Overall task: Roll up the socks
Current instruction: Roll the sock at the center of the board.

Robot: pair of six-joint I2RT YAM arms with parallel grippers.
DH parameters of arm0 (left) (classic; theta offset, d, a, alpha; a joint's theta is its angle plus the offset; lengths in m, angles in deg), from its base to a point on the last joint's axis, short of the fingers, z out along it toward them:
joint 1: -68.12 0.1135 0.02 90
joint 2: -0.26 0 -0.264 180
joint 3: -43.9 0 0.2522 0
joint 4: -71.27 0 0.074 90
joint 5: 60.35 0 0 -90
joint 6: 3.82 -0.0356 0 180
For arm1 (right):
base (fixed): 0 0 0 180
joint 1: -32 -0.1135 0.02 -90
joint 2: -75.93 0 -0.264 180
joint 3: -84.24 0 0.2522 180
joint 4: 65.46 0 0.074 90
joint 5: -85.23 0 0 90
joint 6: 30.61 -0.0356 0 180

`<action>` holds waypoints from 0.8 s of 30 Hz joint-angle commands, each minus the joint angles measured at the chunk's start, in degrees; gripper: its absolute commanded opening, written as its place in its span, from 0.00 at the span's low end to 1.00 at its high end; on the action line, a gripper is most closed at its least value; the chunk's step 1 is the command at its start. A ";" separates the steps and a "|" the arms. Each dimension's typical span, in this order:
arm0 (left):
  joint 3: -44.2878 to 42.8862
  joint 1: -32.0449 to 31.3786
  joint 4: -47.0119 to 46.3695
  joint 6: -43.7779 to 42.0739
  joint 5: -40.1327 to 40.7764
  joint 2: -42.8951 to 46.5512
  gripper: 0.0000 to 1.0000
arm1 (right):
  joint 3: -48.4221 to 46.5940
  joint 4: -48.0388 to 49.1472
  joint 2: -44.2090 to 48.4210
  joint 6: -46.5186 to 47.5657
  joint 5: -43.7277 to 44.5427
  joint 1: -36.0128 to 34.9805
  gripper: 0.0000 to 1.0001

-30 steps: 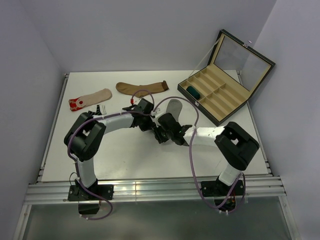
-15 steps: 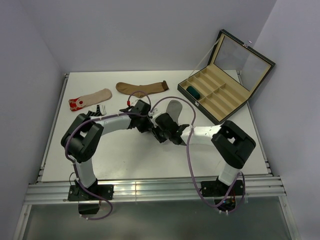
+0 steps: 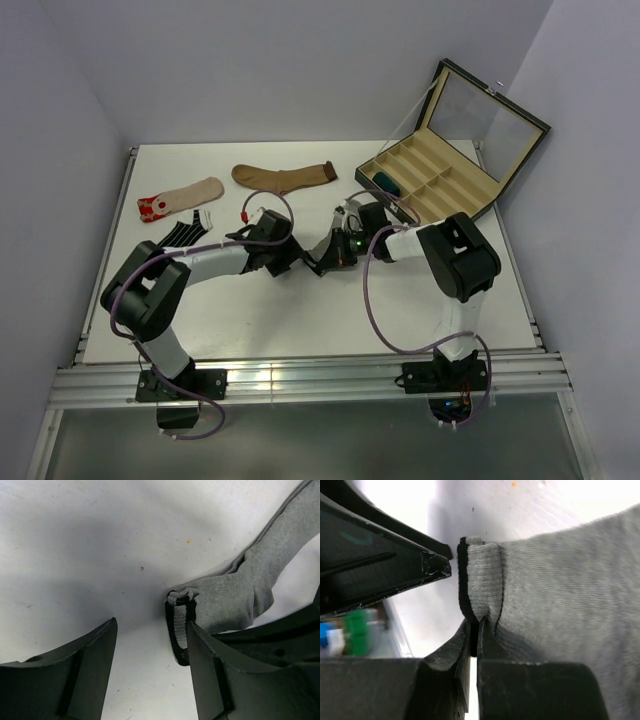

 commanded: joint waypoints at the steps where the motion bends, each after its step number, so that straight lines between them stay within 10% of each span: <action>1: 0.61 0.01 -5.34 1.54 -1.17 1.72 0.62 | 3.72 6.70 -5.06 -8.77 -10.08 2.84 0.00; 24: -4.49 -1.31 -7.90 0.22 -5.65 -6.10 0.55 | 6.80 12.01 -12.71 -17.67 -11.85 9.43 0.00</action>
